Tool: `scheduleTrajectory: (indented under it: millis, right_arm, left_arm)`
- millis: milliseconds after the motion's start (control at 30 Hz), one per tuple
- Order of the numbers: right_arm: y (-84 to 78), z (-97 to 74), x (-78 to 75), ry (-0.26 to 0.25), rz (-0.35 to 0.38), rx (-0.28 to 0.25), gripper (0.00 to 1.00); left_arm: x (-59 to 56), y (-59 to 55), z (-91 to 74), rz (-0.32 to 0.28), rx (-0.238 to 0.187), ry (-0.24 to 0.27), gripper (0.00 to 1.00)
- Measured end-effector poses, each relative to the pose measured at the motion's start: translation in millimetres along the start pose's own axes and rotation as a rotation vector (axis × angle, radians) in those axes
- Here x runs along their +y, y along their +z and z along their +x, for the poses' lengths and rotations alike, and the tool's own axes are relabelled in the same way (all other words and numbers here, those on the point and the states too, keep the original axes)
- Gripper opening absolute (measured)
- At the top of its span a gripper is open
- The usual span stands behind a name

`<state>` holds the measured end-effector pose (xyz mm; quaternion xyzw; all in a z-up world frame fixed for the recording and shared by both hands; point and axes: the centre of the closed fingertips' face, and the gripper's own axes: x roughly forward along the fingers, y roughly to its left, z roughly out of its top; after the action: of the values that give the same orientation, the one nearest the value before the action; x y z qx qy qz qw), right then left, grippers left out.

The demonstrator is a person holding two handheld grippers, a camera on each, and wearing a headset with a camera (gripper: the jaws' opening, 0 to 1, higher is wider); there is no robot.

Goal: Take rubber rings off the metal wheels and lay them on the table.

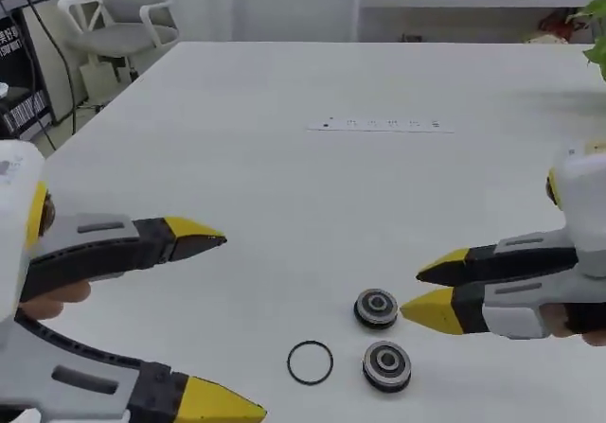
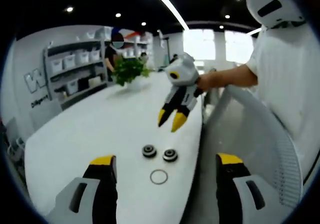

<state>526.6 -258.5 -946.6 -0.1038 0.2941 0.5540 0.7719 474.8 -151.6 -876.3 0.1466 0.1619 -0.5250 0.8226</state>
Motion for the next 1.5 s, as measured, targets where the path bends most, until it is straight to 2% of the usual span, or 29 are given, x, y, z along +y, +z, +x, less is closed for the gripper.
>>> scheduleTrajectory:
  millis: [67, 200, 333, 467, 667, 867, 1067, 1233, 1400, 1500]
  right_arm:
    - [-9.6, -2.1, 3.1, 0.004, 0.004, 0.008, 0.28]
    - [-26.6, -1.6, 8.6, 0.027, 0.028, 0.017, 0.3]
    - [-38.0, 1.3, 9.1, 0.027, 0.047, 0.025, 0.32]
    - [-40.6, 5.2, 10.2, 0.036, 0.056, 0.009, 0.33]
    - [-45.1, 11.9, 10.0, 0.047, 0.054, 0.011, 0.35]
    - [-47.9, 18.4, 8.5, 0.057, 0.041, 0.011, 0.36]
    - [-57.6, 27.0, 7.1, 0.08, 0.026, 0.049, 0.35]
    - [-59.7, 30.5, 7.4, 0.094, 0.014, 0.067, 0.35]
    - [-57.6, 32.0, 3.9, 0.106, -0.006, 0.088, 0.34]
    - [-54.8, 33.2, 2.1, 0.108, -0.022, 0.093, 0.34]
  left_arm:
    - [1.5, 8.2, 5.5, 0.015, -0.008, -0.009, 0.82]
    - [2.1, 28.4, 17.9, 0.036, -0.059, -0.044, 0.82]
    - [4.7, 39.5, 32.8, 0.072, -0.069, -0.05, 0.81]
    - [6.0, 43.0, 47.9, 0.083, -0.078, -0.057, 0.79]
    - [6.0, 41.4, 70.0, 0.073, -0.088, -0.073, 0.74]
    - [7.3, 28.2, 92.4, 0.036, -0.082, -0.095, 0.66]
    - [2.6, 14.3, 105.9, -0.003, -0.05, -0.14, 0.58]
    - [7.9, 0.2, 116.1, -0.028, -0.018, -0.134, 0.54]
    - [13.5, -12.6, 125.2, -0.051, 0.004, -0.125, 0.45]
    - [11.3, -20.8, 129.1, -0.023, 0.036, -0.135, 0.43]
